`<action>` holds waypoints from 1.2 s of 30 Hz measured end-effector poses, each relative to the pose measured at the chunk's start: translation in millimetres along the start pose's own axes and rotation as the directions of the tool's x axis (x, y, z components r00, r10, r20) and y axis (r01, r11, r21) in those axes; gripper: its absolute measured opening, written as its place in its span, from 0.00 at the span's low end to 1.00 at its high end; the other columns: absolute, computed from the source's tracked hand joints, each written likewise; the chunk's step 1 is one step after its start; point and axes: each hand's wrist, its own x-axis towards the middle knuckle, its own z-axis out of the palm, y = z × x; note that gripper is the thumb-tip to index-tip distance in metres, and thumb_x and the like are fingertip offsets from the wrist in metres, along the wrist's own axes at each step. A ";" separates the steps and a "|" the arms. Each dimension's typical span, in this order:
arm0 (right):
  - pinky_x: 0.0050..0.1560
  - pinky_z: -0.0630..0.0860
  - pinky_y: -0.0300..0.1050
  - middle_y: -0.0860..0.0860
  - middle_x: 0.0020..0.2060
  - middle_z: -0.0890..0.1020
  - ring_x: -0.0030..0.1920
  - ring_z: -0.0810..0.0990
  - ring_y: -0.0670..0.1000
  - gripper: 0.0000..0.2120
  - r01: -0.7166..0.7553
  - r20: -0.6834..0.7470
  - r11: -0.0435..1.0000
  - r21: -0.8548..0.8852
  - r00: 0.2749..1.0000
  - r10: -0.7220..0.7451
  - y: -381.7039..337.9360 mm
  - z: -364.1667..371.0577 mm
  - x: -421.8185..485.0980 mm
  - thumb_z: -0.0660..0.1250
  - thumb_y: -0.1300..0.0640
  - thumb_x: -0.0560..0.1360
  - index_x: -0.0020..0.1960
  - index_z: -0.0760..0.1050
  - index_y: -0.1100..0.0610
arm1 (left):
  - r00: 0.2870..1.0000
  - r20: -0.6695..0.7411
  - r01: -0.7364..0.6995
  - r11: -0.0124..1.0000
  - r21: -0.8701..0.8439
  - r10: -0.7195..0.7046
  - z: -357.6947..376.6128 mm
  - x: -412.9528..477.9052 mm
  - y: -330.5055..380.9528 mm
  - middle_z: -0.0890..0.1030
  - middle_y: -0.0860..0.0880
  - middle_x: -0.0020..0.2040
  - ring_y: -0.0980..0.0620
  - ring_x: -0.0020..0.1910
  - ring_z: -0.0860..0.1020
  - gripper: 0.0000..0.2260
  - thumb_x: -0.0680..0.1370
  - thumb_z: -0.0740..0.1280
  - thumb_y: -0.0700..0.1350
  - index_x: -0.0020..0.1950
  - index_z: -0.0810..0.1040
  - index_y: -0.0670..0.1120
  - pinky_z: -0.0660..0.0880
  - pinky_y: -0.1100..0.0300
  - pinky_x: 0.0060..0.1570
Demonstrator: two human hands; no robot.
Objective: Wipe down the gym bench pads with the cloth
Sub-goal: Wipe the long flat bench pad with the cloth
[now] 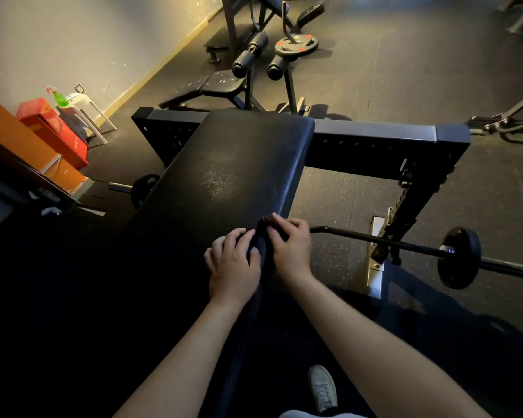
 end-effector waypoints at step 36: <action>0.61 0.76 0.42 0.48 0.53 0.80 0.53 0.79 0.43 0.15 -0.090 -0.033 0.986 0.140 0.995 0.096 9.5 -11.4 114.7 0.68 0.54 0.79 0.65 0.80 0.52 | 0.999 -0.035 -0.013 1.000 -0.028 0.012 25.7 71.1 36.1 0.73 0.57 0.69 0.53 0.69 0.65 0.18 0.81 0.62 0.52 0.71 0.74 0.56 0.57 0.50 0.71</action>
